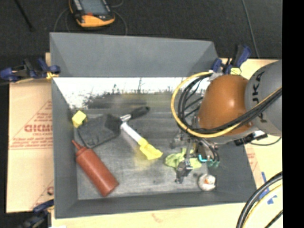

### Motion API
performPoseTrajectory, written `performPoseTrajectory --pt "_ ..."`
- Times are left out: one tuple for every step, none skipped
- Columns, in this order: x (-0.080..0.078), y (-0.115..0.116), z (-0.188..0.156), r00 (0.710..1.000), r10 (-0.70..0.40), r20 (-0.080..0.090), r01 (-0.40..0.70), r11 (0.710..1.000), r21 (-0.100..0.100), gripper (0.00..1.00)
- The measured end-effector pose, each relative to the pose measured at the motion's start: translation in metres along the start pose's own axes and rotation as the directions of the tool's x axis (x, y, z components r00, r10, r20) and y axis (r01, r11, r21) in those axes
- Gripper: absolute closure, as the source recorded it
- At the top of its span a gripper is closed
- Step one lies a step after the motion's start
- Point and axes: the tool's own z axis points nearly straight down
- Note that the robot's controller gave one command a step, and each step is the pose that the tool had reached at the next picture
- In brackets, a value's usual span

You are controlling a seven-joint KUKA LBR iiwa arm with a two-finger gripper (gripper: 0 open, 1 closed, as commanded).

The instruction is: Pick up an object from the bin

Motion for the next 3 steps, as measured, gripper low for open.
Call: performPoseTrajectory --pt "-0.002 0.000 -0.004 1.000 0.000 0.008 0.000 1.000 0.001 0.00" --pt "-0.031 -0.041 0.038 0.998 -0.063 0.018 0.063 0.998 0.002 0.00" --pt "-0.008 -0.062 0.085 0.987 -0.161 0.012 0.161 0.987 0.004 1.00"
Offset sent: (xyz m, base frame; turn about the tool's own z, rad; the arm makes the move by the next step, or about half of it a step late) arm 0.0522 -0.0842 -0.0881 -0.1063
